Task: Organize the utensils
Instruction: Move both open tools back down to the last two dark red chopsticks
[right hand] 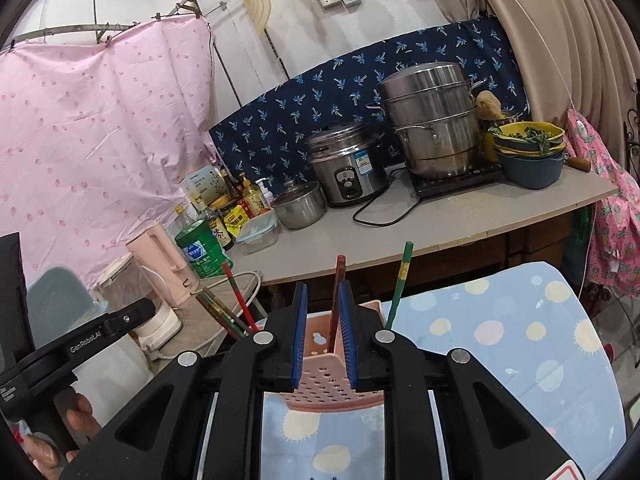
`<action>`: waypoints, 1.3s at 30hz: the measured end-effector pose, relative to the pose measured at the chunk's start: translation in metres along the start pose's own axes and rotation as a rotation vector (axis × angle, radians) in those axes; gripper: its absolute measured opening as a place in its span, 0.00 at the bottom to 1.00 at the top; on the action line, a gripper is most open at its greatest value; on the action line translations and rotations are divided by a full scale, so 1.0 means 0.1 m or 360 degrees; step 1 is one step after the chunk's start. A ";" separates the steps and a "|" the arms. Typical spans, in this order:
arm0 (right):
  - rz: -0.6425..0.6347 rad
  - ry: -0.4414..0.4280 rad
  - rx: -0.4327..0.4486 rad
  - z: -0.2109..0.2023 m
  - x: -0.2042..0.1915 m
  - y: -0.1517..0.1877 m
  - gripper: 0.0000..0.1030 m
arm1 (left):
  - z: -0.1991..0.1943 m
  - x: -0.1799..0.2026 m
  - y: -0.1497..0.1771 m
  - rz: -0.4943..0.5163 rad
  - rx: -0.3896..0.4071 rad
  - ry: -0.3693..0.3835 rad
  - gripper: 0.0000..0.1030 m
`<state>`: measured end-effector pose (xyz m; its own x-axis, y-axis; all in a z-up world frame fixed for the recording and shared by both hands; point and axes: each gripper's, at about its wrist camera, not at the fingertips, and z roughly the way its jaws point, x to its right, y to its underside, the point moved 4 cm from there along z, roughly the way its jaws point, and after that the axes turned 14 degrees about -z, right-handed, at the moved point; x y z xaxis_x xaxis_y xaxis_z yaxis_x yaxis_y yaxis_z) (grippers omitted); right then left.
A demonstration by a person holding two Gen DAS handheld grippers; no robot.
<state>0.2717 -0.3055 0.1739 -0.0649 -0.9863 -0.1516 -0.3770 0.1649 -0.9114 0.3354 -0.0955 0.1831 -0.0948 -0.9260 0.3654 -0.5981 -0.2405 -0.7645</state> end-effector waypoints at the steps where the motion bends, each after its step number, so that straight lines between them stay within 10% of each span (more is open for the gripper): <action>1: 0.0001 -0.0004 -0.0003 -0.05 -0.01 0.04 0.16 | -0.04 -0.01 0.04 0.0008 -0.0002 -0.0003 0.35; 39: -0.0208 -0.0106 -0.0407 -1.20 -0.62 1.92 0.16 | -0.71 -0.76 1.95 0.0125 -0.0350 -0.0220 0.35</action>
<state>0.0921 -0.2124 0.0544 0.0569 -0.9958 -0.0716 -0.5995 0.0233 -0.8000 0.1699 -0.0516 0.0442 -0.0471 -0.9738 0.2223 -0.7530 -0.1116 -0.6485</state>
